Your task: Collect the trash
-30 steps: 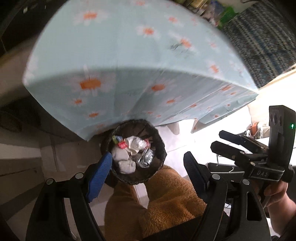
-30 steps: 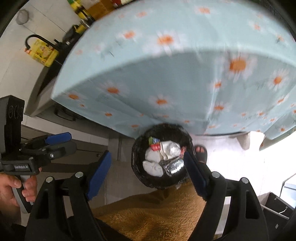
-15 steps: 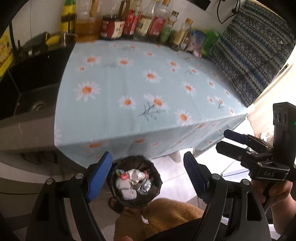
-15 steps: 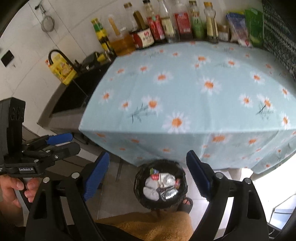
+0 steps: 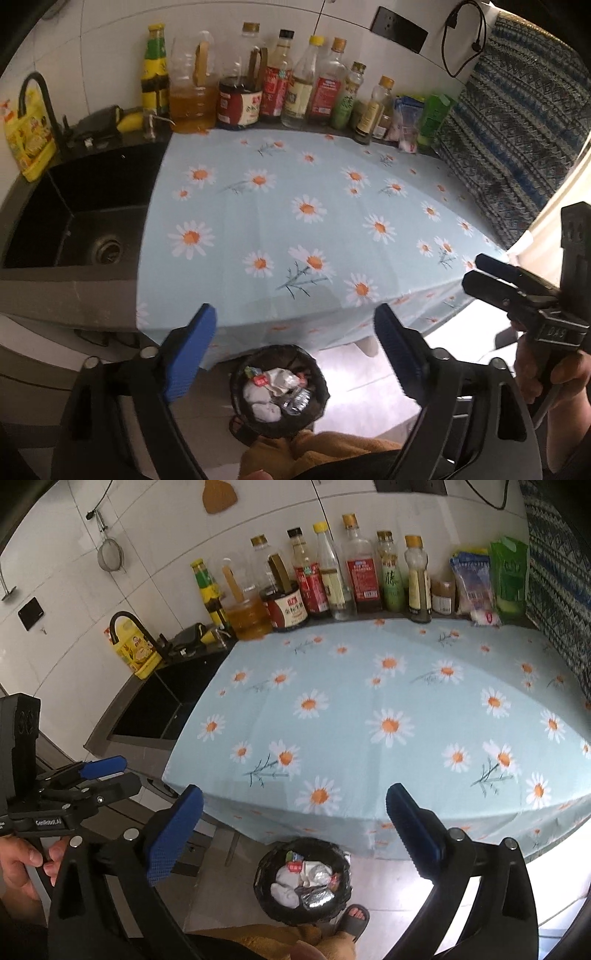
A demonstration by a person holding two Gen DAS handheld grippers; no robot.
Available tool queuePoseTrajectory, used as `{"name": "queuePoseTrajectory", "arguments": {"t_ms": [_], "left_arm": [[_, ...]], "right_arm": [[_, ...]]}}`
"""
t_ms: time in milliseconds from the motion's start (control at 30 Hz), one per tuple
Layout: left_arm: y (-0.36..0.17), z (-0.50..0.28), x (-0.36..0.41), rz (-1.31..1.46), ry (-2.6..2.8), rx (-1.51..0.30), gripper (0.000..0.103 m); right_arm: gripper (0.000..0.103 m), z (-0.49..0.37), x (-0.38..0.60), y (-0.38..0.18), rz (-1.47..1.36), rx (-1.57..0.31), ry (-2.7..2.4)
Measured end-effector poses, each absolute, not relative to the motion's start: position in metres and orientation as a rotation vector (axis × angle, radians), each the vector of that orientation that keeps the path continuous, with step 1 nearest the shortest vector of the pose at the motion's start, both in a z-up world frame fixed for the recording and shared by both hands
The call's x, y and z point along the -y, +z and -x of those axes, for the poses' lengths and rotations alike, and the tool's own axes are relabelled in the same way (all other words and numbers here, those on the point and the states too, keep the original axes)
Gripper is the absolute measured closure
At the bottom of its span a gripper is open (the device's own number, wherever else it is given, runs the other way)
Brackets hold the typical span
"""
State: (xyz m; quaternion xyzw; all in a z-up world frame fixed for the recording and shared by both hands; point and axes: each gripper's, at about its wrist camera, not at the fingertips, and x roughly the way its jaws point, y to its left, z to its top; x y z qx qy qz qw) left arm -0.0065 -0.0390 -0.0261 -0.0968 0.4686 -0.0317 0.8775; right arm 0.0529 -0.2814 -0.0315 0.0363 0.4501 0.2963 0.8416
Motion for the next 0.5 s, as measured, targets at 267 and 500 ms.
{"name": "queuePoseTrajectory", "arguments": {"t_ms": [267,500], "left_arm": [[-0.012,0.001,0.048,0.204,-0.055,-0.986,0.007],[-0.003,-0.001,0.057,0.162,-0.014,-0.966,0.007]], "right_arm": [[0.005,-0.063,0.288,-0.020,-0.083,-0.937,0.635],[0.005,-0.065,0.291,-0.013,-0.076,-0.934,0.659]]}}
